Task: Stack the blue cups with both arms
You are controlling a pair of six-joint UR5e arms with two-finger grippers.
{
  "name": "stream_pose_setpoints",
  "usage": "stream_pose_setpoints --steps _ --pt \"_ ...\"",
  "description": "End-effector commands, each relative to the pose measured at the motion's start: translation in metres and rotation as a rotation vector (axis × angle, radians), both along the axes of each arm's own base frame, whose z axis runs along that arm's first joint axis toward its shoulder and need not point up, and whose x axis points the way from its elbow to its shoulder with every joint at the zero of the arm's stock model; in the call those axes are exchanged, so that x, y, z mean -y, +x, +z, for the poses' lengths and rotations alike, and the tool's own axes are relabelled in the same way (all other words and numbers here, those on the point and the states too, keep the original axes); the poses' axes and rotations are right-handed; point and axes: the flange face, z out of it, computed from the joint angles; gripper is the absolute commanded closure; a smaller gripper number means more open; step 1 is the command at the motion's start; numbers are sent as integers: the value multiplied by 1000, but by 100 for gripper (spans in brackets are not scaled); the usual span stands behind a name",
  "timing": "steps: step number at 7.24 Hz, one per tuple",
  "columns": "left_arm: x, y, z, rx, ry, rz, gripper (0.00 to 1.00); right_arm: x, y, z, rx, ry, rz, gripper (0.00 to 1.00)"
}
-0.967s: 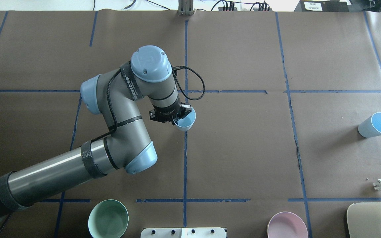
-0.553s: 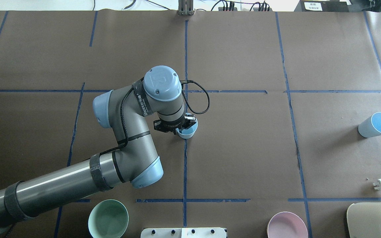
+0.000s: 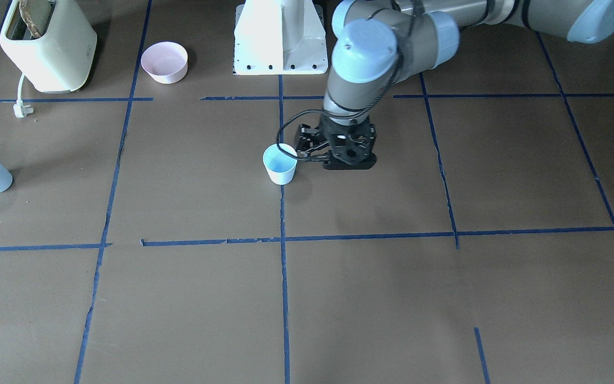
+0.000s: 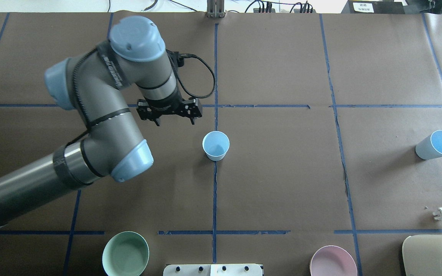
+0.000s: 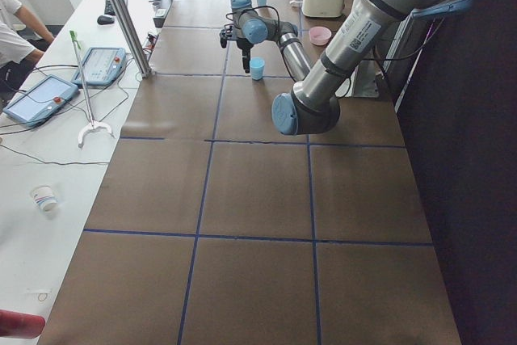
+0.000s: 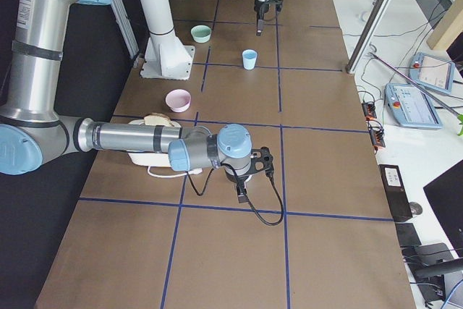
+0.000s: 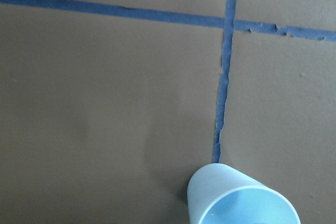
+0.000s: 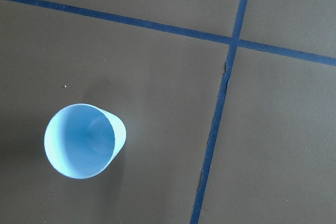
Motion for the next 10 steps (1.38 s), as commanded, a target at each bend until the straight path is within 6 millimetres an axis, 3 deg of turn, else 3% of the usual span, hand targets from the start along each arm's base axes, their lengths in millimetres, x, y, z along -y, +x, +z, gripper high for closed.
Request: stream_pose_setpoints --steps 1,2,3,4,5,6,7,8,10 --pt "54 -183 125 56 171 126 0 10 -2 -15 24 -38 57 0" --pt "66 -276 199 86 226 177 0 18 -11 -31 37 -63 83 0" --pt "59 -367 292 134 240 226 0 30 -24 -43 38 -82 88 0" --pt "42 -455 361 120 207 197 0 41 -35 -52 32 -112 83 0" --pt "-4 -507 416 47 113 110 0 51 -47 -67 5 -143 69 0" --pt "-67 -526 468 38 53 69 0 51 -56 -81 -50 -166 77 0" --pt "-107 -532 495 48 93 39 0 46 -61 -80 -50 -196 96 0" --pt "-104 -532 491 51 97 5 0 33 -71 -65 -64 -224 73 0" --pt "-102 -532 488 52 96 -4 0 26 -74 -43 -80 -192 74 1"
